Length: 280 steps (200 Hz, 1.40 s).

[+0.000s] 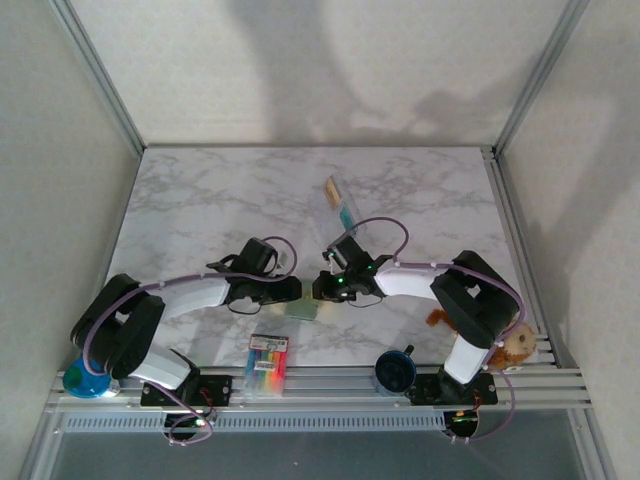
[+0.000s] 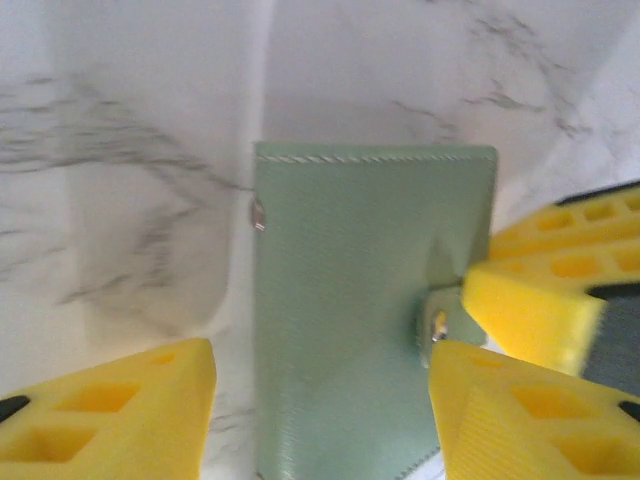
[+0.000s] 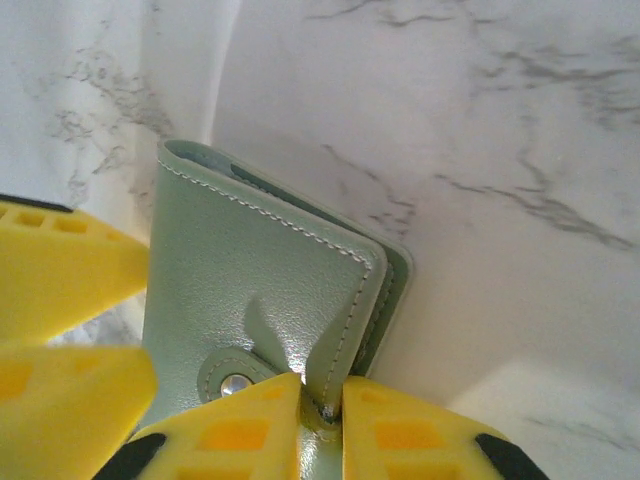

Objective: Put the credit cards into the card holder

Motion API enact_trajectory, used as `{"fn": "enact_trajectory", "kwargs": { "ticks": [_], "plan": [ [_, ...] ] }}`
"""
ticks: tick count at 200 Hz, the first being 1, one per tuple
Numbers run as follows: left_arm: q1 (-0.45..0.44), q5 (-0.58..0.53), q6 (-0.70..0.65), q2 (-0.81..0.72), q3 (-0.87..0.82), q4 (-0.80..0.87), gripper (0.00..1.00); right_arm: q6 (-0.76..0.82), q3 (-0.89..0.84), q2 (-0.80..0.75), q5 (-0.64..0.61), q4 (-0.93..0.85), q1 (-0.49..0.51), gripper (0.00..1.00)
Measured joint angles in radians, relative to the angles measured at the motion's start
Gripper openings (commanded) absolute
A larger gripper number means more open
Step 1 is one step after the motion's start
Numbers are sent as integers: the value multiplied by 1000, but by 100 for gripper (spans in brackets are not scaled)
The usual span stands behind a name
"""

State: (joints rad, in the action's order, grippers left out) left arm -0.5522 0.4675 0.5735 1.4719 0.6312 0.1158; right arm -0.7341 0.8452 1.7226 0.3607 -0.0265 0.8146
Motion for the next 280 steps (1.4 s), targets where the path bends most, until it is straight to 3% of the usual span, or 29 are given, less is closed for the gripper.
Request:
{"fn": "enact_trajectory", "kwargs": {
  "ticks": [32, 72, 88, 115, 149, 191, 216, 241, 280],
  "plan": [
    [6, 45, 17, -11, -40, -10, 38, 17, 0, 11, 27, 45, 2, 13],
    [19, 77, 24, -6, -45, -9, 7, 24, 0, 35, 38, 82, 2, 13],
    [24, 82, 25, -14, -44, -2, 4, 32, 3, 42, 41, 87, 2, 16],
    [24, 85, 25, -80, -44, 16, 0, 81, -1, 6, -45, 70, 40, 36],
    [42, 103, 45, -178, -47, 16, 1, 168, 18, -99, -169, -5, 128, 39],
    [47, 131, 88, -195, -66, -5, 1, 201, 77, -75, -260, -45, 177, 44],
    [61, 137, 109, -196, -79, -10, 0, 188, 113, -27, -317, -60, 192, 32],
    [61, 134, 112, -196, -80, -18, 0, 151, 148, 3, -377, -80, 206, 0],
    [65, 126, 109, -202, -80, -29, 0, 111, 114, -49, -449, -74, 224, 0]
  ]
}}
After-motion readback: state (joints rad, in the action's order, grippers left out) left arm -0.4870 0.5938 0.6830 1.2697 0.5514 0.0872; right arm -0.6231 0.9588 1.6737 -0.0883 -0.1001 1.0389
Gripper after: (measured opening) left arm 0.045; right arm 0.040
